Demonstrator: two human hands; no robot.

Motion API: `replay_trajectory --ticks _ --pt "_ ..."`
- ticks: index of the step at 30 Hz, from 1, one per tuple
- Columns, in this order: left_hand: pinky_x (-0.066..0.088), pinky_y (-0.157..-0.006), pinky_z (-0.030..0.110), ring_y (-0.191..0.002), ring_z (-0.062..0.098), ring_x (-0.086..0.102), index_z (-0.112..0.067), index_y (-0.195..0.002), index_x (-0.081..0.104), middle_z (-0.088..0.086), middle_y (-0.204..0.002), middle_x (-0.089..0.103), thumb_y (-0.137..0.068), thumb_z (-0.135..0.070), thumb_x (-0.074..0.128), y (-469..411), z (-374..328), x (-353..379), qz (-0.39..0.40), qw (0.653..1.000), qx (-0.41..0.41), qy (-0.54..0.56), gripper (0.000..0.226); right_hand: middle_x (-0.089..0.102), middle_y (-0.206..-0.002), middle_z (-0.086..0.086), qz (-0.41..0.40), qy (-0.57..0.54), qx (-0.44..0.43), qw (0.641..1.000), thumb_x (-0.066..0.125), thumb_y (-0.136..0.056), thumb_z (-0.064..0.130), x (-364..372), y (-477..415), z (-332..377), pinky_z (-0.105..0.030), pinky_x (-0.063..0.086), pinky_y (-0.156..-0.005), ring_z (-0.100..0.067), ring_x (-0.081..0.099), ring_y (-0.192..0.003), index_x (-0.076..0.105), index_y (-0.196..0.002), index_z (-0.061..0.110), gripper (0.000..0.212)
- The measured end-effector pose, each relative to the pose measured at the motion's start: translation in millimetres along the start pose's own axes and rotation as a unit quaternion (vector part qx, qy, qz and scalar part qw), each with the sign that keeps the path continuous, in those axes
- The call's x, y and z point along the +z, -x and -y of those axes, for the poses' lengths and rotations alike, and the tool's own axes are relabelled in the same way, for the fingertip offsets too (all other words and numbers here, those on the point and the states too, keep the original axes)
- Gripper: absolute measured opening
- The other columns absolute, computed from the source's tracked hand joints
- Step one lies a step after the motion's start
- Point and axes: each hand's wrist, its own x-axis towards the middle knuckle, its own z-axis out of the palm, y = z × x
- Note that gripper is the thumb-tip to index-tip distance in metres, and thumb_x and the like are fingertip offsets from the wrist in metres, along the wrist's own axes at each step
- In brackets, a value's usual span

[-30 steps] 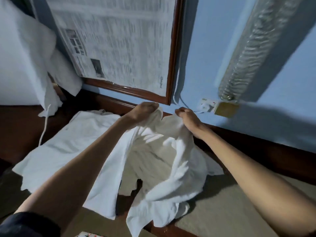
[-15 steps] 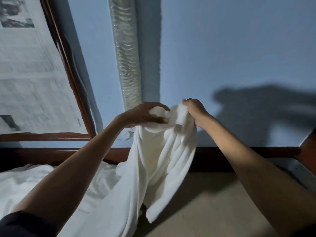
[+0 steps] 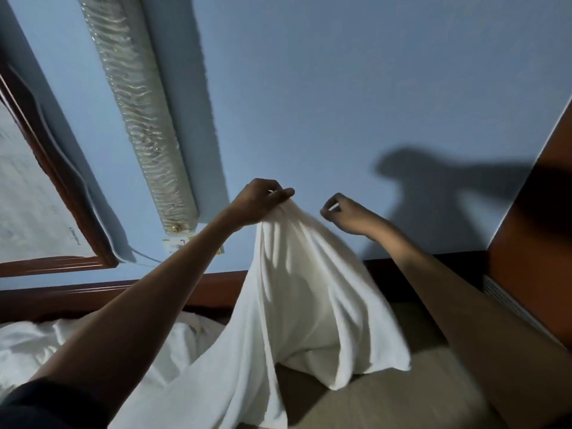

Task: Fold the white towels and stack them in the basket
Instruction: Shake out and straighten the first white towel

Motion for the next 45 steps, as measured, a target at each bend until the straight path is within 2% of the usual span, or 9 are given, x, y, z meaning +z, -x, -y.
replay_trajectory --ticks 5,8,11,15,21,25,34,39,45 --pt "0.036 -0.055 0.023 -0.056 0.008 0.045 -0.013 -0.075 0.064 -0.004 -0.065 0.053 -0.1 -0.046 0.061 0.8 8.6 35.9 0.037 0.998 -0.049 0.016 0.042 0.072 -0.113 0.001 0.197 -0.066 -0.032 0.978 0.082 -0.085 0.035 11.2 20.4 -13.7 -0.032 0.056 -0.094 -0.009 0.067 -0.109 0.068 -0.111 0.022 0.032" --pt "0.037 -0.053 0.022 -0.052 0.005 0.046 -0.013 -0.075 0.063 -0.008 -0.062 0.053 -0.1 -0.048 0.061 2.1 7.0 37.3 0.033 0.996 -0.066 0.049 0.043 0.072 -0.105 0.01 0.14 -0.079 -0.1 0.982 0.086 -0.078 0.044 27.9 23.1 -19.1 -0.031 0.059 -0.087 -0.004 0.066 -0.102 0.073 -0.1 0.026 0.031" --pt "0.048 -0.059 0.022 -0.067 0.009 0.061 -0.009 -0.09 0.07 -0.003 -0.079 0.066 -0.098 -0.049 0.062 3.3 4.9 33.9 0.037 0.993 -0.083 0.075 0.042 0.073 -0.09 0.011 0.079 -0.122 -0.162 0.976 0.08 -0.087 0.033 40.5 19.9 -16.3 -0.029 0.06 -0.078 0.0 0.067 -0.083 0.075 -0.095 0.019 0.017" --pt "0.055 -0.065 0.029 -0.074 0.014 0.068 -0.013 -0.097 0.069 0.004 -0.092 0.07 -0.095 -0.054 0.064 9.2 7.6 31.6 0.037 0.983 -0.118 0.139 0.042 0.076 -0.09 0.002 0.051 -0.163 -0.193 0.966 0.073 -0.09 0.018 50.3 15.1 -13.7 -0.05 0.06 -0.083 -0.028 0.072 -0.087 0.074 -0.089 0.018 0.002" --pt "0.055 -0.065 0.029 -0.072 0.013 0.064 -0.013 -0.098 0.067 0.004 -0.092 0.064 -0.092 -0.061 0.062 18.8 2.5 31.4 0.056 0.972 -0.133 0.185 0.049 0.075 -0.093 0.006 0.01 -0.122 -0.218 0.968 0.084 -0.081 0.024 56.4 18.7 -9.0 -0.037 0.058 -0.084 -0.01 0.072 -0.088 0.072 -0.093 0.014 0.02" --pt "0.057 -0.069 0.031 -0.08 0.016 0.069 -0.012 -0.1 0.068 0.005 -0.102 0.067 -0.083 -0.067 0.066 26.2 -4.9 25.6 0.094 0.971 -0.126 0.178 0.058 0.075 -0.089 -0.004 0.042 -0.186 -0.207 0.959 0.083 -0.083 0.023 52.8 21.0 -13.7 -0.051 0.058 -0.089 -0.026 0.072 -0.09 0.075 -0.09 0.012 0.015" --pt "0.058 -0.07 0.035 -0.075 0.027 0.065 -0.01 -0.101 0.064 0.014 -0.084 0.067 -0.083 -0.008 0.08 36.1 -6.4 17.8 0.195 0.949 -0.094 0.23 0.025 0.075 -0.091 -0.018 0.124 -0.283 -0.16 0.938 0.081 -0.084 0.01 42.1 27.8 -22.0 -0.045 0.059 -0.093 -0.025 0.073 -0.092 0.076 -0.085 0.006 0.007" --pt "0.06 -0.074 0.036 -0.084 0.03 0.069 -0.007 -0.107 0.065 0.02 -0.097 0.068 -0.087 -0.005 0.076 38.5 -6.7 8.1 0.21 0.948 -0.094 0.219 0.023 0.07 -0.095 -0.024 0.128 -0.302 -0.153 0.932 0.074 -0.092 0.013 39.8 30.2 -23.5 -0.048 0.059 -0.093 -0.026 0.071 -0.095 0.067 -0.097 -0.008 0.023" --pt "0.053 -0.074 0.025 -0.077 0.013 0.069 -0.013 -0.1 0.077 0.005 -0.088 0.077 -0.09 -0.026 0.079 37.8 -1.4 7.9 0.138 0.987 -0.054 0.068 0.016 0.066 -0.086 -0.001 0.101 -0.291 -0.124 0.943 0.061 -0.102 0.023 30.2 29.9 -11.7 -0.034 0.055 -0.078 -0.015 0.061 -0.082 0.059 -0.1 0.001 0.022"
